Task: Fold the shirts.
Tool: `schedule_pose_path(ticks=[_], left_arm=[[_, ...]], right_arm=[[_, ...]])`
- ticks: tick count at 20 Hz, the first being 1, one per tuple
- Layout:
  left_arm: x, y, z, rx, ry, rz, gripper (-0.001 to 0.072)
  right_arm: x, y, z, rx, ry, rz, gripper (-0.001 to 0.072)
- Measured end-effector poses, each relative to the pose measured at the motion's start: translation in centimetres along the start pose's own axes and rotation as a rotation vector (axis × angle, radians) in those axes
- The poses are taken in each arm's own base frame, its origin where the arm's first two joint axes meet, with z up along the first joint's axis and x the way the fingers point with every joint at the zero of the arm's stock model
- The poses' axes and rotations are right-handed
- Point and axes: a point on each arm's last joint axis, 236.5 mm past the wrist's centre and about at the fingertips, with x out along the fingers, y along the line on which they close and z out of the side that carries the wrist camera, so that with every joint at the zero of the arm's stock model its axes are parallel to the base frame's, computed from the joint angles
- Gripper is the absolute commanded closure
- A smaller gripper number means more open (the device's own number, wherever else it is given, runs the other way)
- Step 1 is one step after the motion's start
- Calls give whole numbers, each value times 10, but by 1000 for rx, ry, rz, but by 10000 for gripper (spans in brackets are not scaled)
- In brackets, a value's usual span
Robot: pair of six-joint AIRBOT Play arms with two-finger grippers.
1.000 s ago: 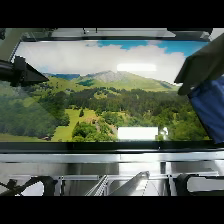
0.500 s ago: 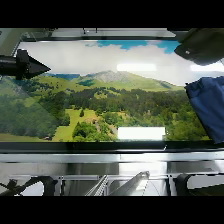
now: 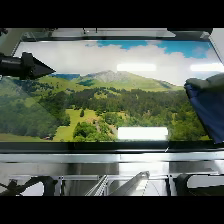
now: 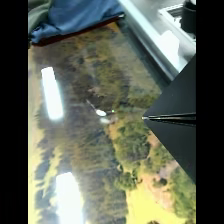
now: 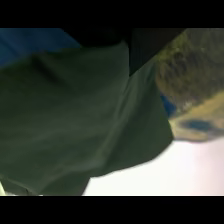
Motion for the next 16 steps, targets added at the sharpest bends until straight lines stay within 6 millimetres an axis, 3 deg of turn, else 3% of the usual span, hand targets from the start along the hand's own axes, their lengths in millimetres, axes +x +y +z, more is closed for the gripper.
schedule_pose_path(ticks=[2,5,8,12,13,15,16], left_arm=[[8,-12,-9,35,43,-24,691],[18,-29,-23,88,104,-59,692],[25,-40,-31,126,138,-80,691],[29,-47,-36,153,159,-95,691],[30,-48,-37,158,162,-96,691],[30,-49,-38,163,164,-98,691],[30,-49,-38,164,165,-99,692]], right_arm=[[7,-22,-36,120,142,-84,703],[-2,-35,-68,234,256,-155,703],[-19,-40,-87,298,309,-199,702],[-33,-50,-98,352,327,-242,685],[-33,-53,-101,357,337,-256,529],[-32,-63,-111,373,367,-299,41],[-30,-68,-116,378,384,-317,7]])
